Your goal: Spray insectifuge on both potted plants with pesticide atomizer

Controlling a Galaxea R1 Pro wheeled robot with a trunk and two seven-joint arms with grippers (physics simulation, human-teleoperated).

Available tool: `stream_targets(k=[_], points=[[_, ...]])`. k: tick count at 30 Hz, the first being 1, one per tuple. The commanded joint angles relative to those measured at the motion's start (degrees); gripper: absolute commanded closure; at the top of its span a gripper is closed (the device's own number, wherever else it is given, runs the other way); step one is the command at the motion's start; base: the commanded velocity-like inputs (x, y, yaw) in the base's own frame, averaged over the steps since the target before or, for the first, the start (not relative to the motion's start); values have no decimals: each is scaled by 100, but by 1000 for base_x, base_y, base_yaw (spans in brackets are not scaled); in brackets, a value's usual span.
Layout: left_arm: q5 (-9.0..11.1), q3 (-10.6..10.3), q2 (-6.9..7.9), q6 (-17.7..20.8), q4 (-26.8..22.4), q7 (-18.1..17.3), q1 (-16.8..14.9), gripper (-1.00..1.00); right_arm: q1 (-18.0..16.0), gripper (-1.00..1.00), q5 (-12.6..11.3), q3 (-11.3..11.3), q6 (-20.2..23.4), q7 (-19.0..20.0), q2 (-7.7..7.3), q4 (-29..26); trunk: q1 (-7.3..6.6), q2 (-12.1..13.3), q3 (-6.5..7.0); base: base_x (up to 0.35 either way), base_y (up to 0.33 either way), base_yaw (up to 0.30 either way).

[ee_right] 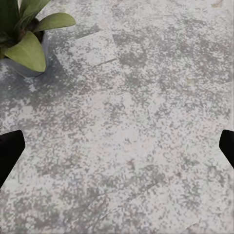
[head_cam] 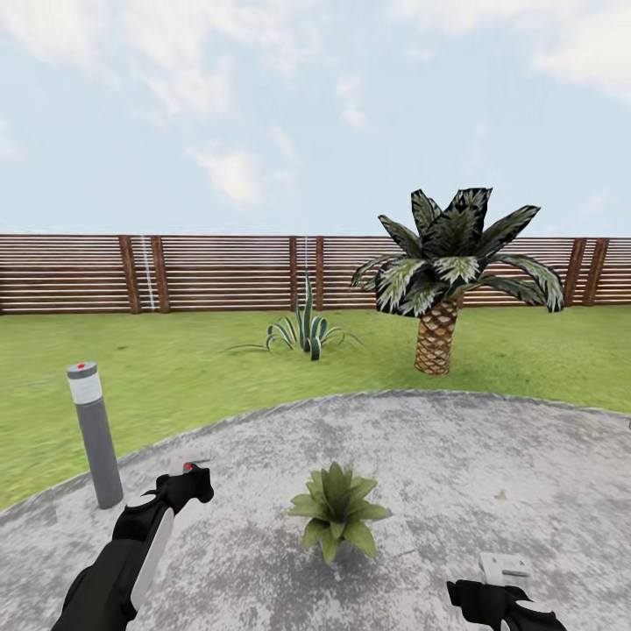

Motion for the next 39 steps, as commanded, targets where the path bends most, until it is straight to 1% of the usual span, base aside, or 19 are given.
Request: stream_targets(k=[1, 39], points=[[48, 2, 0, 31, -7, 10, -3, 100, -3, -100, 31, 2, 30, 5, -1, -6, -24, 38, 11, 0, 0, 0], [48, -3, 0, 31, -7, 10, -3, 100, -3, -100, 31, 1, 30, 5, -1, -4, -858, 1562, 694, 0, 0, 0]])
